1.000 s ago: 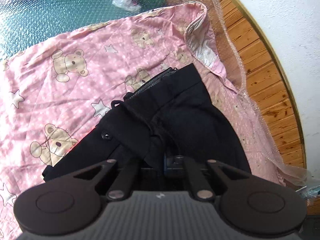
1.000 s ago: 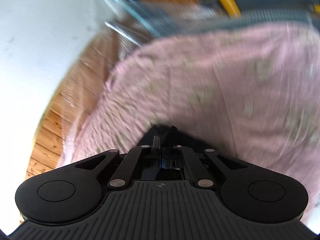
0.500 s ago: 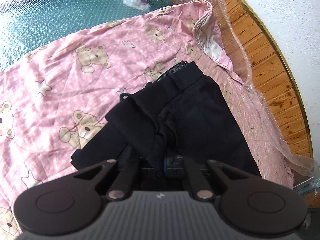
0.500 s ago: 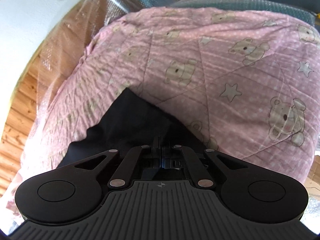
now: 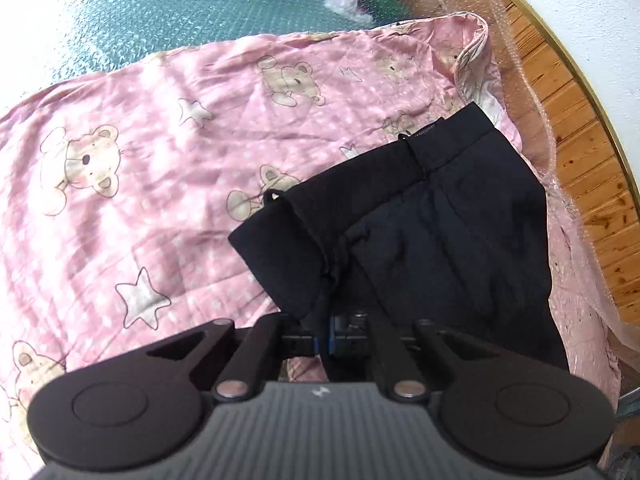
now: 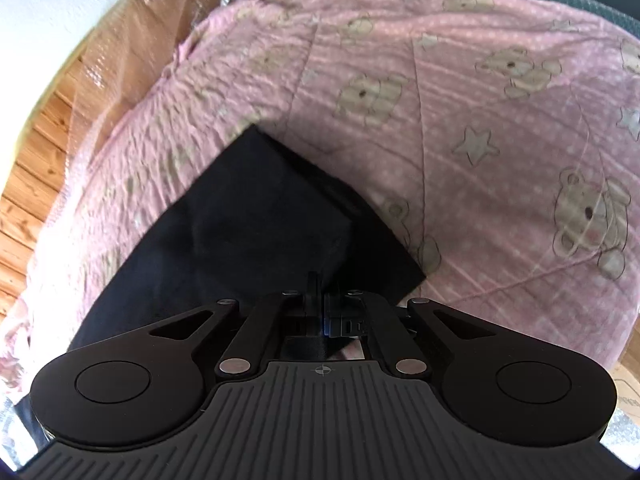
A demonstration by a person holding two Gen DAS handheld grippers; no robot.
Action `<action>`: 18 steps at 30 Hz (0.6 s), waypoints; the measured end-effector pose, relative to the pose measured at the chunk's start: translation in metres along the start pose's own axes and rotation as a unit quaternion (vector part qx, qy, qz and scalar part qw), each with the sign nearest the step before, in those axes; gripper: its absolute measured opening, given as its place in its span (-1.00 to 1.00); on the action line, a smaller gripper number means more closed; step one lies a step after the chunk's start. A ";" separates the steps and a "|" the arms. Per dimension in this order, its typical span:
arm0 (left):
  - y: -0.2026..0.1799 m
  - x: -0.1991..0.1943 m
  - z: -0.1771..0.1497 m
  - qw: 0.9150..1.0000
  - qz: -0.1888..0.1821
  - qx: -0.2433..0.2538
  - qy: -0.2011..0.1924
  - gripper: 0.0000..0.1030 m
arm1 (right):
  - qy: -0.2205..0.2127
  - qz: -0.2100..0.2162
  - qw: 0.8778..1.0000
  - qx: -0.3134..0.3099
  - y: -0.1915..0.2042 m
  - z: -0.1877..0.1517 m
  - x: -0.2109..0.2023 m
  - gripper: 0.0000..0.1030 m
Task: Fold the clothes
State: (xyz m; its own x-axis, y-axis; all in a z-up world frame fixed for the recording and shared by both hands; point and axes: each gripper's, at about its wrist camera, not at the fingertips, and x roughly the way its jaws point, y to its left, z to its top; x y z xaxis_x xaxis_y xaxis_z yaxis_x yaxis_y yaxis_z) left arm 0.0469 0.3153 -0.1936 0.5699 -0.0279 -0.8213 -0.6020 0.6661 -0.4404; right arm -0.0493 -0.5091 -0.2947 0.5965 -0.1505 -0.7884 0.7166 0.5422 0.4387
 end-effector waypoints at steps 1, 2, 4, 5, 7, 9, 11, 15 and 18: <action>-0.001 0.000 0.001 1.000 0.000 0.001 -0.004 -0.82 | -0.001 -0.001 1.000 0.000 -0.001 -0.001 0.001 -1.00; -0.001 -0.003 0.003 1.000 -0.001 0.004 -0.009 -0.80 | -0.002 0.001 1.000 0.003 -0.003 -0.001 0.000 -1.00; -0.009 -0.011 0.010 0.999 -0.018 0.012 -0.026 -0.80 | -0.007 0.002 1.000 0.007 -0.006 -0.002 -0.002 -1.00; -0.014 -0.016 0.014 0.999 -0.028 0.016 -0.034 -0.88 | -0.011 0.002 1.000 0.009 -0.007 -0.002 -0.004 -1.00; -0.024 -0.024 0.022 0.997 -0.046 0.025 -0.052 -0.90 | -0.029 0.010 1.000 0.008 -0.004 0.002 -0.011 -1.00; -0.037 -0.032 0.033 0.995 -0.071 0.024 -0.068 -0.91 | -0.048 0.019 0.999 0.006 0.001 0.008 -0.021 -1.00; -0.045 -0.035 0.040 0.993 -0.082 0.028 -0.079 -0.91 | -0.076 0.044 0.996 0.009 0.009 0.016 -0.033 -1.00; -0.031 -0.008 0.033 0.998 -0.029 0.040 -0.040 -0.91 | -0.075 0.035 0.997 0.006 0.012 0.019 -0.029 -1.00; -0.017 0.008 0.020 0.999 0.002 0.046 -0.012 -0.91 | -0.038 -0.005 0.999 0.009 0.001 0.008 -0.007 -1.00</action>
State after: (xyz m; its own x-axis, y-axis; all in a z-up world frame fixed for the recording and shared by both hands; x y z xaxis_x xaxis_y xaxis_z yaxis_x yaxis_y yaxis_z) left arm 0.0725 0.3185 -0.1858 0.5809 -0.0083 -0.8139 -0.5512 0.7318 -0.4009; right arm -0.0504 -0.5138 -0.2853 0.6145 -0.2179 -0.7582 0.7286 0.5253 0.4396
